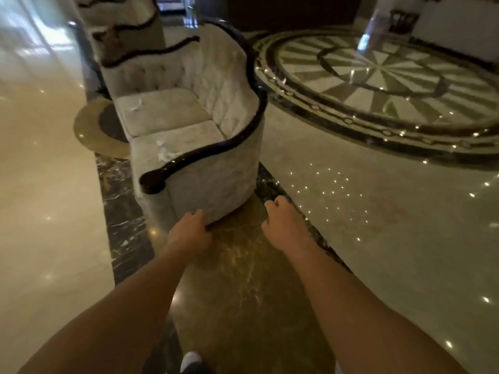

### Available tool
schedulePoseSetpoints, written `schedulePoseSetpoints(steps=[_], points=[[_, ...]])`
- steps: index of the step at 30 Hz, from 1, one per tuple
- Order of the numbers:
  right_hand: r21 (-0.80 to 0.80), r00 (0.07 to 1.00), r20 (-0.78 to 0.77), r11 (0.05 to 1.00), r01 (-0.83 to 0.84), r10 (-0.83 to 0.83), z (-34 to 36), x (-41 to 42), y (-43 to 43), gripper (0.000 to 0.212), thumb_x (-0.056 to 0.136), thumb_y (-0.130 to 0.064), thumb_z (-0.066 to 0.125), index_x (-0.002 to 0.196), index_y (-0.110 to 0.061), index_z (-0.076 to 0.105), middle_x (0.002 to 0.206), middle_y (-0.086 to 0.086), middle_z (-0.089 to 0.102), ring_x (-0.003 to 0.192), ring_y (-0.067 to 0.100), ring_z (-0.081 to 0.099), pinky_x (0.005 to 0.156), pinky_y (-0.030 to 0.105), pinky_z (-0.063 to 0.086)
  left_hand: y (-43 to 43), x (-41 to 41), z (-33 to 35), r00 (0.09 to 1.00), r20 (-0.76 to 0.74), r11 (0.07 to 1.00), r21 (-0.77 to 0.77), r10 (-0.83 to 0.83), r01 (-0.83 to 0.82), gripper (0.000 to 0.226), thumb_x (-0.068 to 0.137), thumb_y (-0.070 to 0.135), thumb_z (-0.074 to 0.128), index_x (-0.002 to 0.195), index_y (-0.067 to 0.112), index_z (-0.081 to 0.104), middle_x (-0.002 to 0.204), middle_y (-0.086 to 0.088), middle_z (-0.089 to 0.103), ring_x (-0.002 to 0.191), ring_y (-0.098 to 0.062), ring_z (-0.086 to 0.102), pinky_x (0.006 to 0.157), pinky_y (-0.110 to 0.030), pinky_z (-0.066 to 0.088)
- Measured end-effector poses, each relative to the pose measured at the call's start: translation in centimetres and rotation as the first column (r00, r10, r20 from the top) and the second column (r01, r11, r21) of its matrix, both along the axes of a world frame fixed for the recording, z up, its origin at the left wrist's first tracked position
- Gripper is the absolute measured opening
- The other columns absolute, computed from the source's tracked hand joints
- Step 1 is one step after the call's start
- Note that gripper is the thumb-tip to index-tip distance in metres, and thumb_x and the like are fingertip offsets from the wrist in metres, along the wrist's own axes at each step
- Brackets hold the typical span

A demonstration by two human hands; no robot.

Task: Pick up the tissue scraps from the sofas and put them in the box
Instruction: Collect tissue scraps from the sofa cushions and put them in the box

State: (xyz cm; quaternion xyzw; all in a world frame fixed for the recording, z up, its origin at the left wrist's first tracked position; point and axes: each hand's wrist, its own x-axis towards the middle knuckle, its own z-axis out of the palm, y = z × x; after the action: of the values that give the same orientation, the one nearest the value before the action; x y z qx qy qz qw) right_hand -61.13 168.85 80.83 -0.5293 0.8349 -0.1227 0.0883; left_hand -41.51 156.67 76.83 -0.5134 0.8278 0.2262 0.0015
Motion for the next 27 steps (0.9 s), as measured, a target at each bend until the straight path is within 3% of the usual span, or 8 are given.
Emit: schedulePoseSetpoints(steps=[4,7,10,12,13,19,27], points=[[-0.073,0.974,0.071,0.975,-0.208,0.213,1.4,10.2,-13.5,0.032,0.092,-0.024,0.052,0.124,-0.019,0.048,0.124,0.005,0.041,0.103,0.023,0.048,0.077,0.035,0.046,-9.6,11.6,1.6,0.983,0.084,0.985,-0.052,0.166,-0.162,0.031,0.076,0.029,0.064,0.104,0.026,0.051,0.101,-0.002,0.058,0.086,-0.022,0.059,0.072,-0.039,0.054],[-0.102,0.927,0.057,0.926,-0.364,0.371,2.2,16.6,-21.9,0.032,0.092,-0.023,0.051,0.124,-0.020,0.049,0.124,0.004,0.043,0.097,0.022,0.051,0.073,0.032,0.043,-15.9,18.7,2.8,0.957,0.140,0.965,-0.110,0.253,-0.239,0.039,0.073,0.034,0.066,0.108,0.024,0.051,0.102,-0.005,0.057,0.090,-0.027,0.060,0.070,-0.035,0.051],[-0.059,0.915,0.013,0.914,-0.401,0.403,2.6,19.4,-28.5,0.034,0.093,-0.021,0.052,0.127,-0.016,0.049,0.127,0.008,0.043,0.103,0.027,0.050,0.074,0.033,0.042,-21.0,23.1,3.3,0.935,0.155,0.943,-0.146,0.320,-0.298,0.037,0.077,0.037,0.065,0.108,0.023,0.050,0.104,-0.006,0.056,0.092,-0.028,0.060,0.072,-0.035,0.050],[-0.024,0.918,0.024,0.918,-0.395,0.396,2.7,19.2,-28.8,0.035,0.093,-0.021,0.052,0.126,-0.014,0.049,0.126,0.008,0.043,0.106,0.028,0.049,0.075,0.034,0.044,-21.1,23.0,3.2,0.941,0.167,0.952,-0.134,0.294,-0.274,0.036,0.078,0.035,0.064,0.108,0.021,0.050,0.105,-0.006,0.055,0.092,-0.028,0.059,0.072,-0.036,0.050],[-0.002,0.906,-0.004,0.906,-0.424,0.424,2.1,20.9,-35.2,0.034,0.092,-0.021,0.053,0.125,-0.015,0.049,0.124,0.008,0.044,0.105,0.028,0.049,0.073,0.034,0.044,-26.5,25.0,2.4,0.925,0.160,0.937,-0.117,0.346,-0.330,0.036,0.078,0.034,0.064,0.109,0.020,0.050,0.105,-0.006,0.055,0.092,-0.028,0.059,0.072,-0.036,0.051],[0.040,0.883,-0.042,0.884,-0.465,0.467,1.1,22.8,-44.0,0.037,0.089,-0.012,0.053,0.126,-0.014,0.048,0.125,0.009,0.044,0.105,0.029,0.049,0.072,0.036,0.044,-33.6,25.4,0.1,0.915,0.213,0.939,-0.045,0.342,-0.340,0.036,0.077,0.032,0.065,0.108,0.022,0.050,0.106,-0.004,0.055,0.092,-0.026,0.059,0.074,-0.038,0.053],[0.066,0.921,0.020,0.919,-0.390,0.389,-1.0,20.1,-61.5,0.024,0.090,-0.014,0.051,0.114,-0.013,0.050,0.121,0.010,0.044,0.106,0.031,0.049,0.072,0.037,0.041,-51.7,20.8,-0.3,0.944,0.239,0.974,-0.071,0.227,-0.216,0.046,0.077,0.036,0.061,0.120,0.026,0.046,0.109,-0.005,0.056,0.095,-0.027,0.060,0.071,-0.034,0.051]])
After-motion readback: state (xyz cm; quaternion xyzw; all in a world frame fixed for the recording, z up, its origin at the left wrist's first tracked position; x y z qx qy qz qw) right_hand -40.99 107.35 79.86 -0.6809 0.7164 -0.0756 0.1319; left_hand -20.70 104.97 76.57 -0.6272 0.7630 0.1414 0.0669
